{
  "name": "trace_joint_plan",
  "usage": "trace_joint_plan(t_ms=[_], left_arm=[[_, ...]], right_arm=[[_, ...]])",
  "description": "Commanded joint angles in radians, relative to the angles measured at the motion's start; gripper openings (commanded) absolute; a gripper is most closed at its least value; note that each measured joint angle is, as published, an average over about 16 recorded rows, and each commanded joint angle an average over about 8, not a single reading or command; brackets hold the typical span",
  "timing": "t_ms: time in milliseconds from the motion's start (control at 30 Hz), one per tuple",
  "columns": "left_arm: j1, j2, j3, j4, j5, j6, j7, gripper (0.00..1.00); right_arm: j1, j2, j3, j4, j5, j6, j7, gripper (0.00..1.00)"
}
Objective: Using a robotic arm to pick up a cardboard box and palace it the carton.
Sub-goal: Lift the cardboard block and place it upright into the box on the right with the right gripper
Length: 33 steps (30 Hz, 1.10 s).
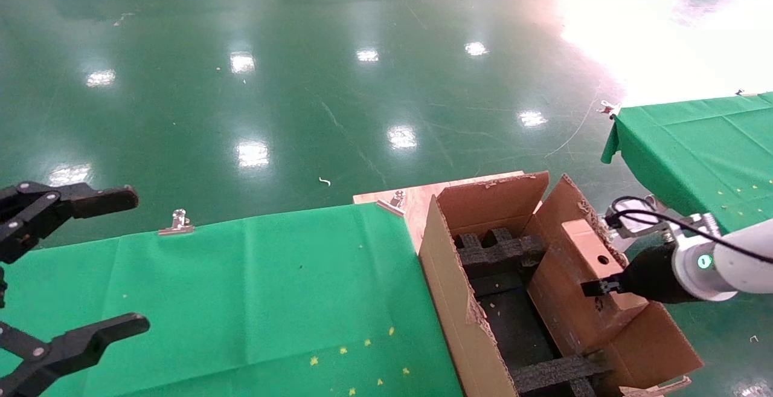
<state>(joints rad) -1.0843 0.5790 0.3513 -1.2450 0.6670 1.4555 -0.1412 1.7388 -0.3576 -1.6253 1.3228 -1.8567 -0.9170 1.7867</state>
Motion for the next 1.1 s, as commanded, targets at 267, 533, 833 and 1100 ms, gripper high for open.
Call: trace_joint_plan(t_ms=[267,533,833,1100], left_arm=[[0.0,0.0,0.0,0.0,0.0,0.0,0.0,1.0],[0.0,0.0,0.0,0.0,0.0,0.0,0.0,1.0],[0.0,0.0,0.0,0.0,0.0,0.0,0.0,1.0],[0.0,0.0,0.0,0.0,0.0,0.0,0.0,1.0]], right_arm=[[-0.061,-0.045,-0.025,-0.05,-0.017,0.061,0.005,0.0],[-0.105,-0.09,-0.039,-0.126,0.005,0.097,-0.02,0.0],[-0.138,-0.133,-0.044,-0.208,0.046,0.118,-0.055,0.0],[-0.166,-0.175,-0.044,-0.285,0.092,0.128,-0.093,0.14]])
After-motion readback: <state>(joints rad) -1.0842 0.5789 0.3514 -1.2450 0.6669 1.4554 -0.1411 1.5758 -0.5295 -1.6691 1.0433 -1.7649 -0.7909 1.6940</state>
